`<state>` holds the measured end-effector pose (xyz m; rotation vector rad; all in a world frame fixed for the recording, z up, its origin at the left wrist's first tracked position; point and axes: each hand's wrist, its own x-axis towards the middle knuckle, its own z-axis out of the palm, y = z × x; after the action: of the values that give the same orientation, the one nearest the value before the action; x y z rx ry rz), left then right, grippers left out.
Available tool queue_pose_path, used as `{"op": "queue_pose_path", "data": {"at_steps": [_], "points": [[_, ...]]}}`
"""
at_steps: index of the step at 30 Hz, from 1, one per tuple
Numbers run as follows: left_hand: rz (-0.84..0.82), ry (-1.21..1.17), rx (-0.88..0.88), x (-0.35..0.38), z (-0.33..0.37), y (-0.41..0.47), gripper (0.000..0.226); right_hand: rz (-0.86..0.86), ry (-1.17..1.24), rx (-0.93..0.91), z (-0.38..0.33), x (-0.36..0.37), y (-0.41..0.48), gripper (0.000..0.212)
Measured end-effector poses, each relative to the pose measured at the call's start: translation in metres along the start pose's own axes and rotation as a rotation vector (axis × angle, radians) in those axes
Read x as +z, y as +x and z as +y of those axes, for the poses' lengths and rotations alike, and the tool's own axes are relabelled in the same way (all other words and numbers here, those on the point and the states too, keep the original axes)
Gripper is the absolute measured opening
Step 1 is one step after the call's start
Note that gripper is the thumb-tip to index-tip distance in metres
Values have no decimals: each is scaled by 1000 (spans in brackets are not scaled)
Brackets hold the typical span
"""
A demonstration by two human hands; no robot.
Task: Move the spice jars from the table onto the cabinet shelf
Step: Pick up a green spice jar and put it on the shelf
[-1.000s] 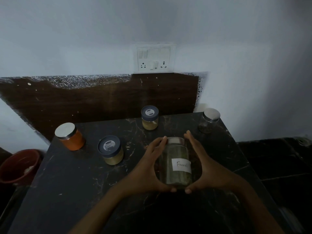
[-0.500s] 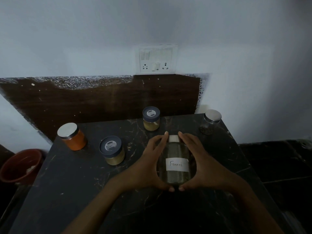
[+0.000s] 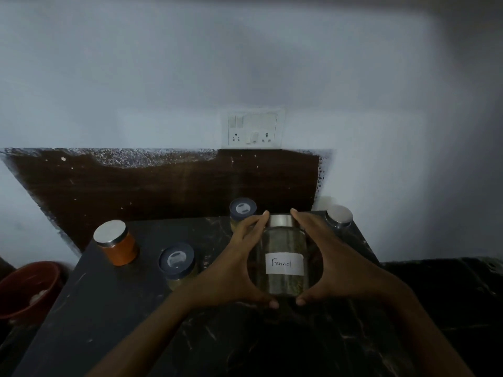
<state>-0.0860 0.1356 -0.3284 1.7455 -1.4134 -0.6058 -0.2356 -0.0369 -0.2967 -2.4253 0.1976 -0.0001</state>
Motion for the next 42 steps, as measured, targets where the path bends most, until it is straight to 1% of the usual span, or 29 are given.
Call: {"op": "queue_pose_path", "data": {"at_steps": [4, 10, 20, 27, 32, 35, 38, 42], "points": [[49, -15, 45, -30, 24, 22, 132, 67, -58, -63, -22, -39, 15, 121], [171, 168, 199, -88, 66, 60, 133, 234, -142, -195, -57, -107, 38, 128], [357, 480, 457, -173, 143, 104, 134, 467, -300, -422, -114, -196, 67, 129], [469, 680, 557, -224, 192, 116, 137, 568, -381, -529, -154, -244, 82, 131], [583, 814, 641, -261, 230, 127, 136, 697, -444, -648, -185, -282, 99, 130], [645, 855, 655, -282, 251, 136, 133, 755, -449, -709, -203, -305, 111, 129], [691, 885, 643, -299, 265, 146, 129, 833, -469, -752, -218, -322, 126, 123], [771, 770, 541, -315, 260, 166, 125, 908, -450, -747, -227, -333, 148, 120]]}}
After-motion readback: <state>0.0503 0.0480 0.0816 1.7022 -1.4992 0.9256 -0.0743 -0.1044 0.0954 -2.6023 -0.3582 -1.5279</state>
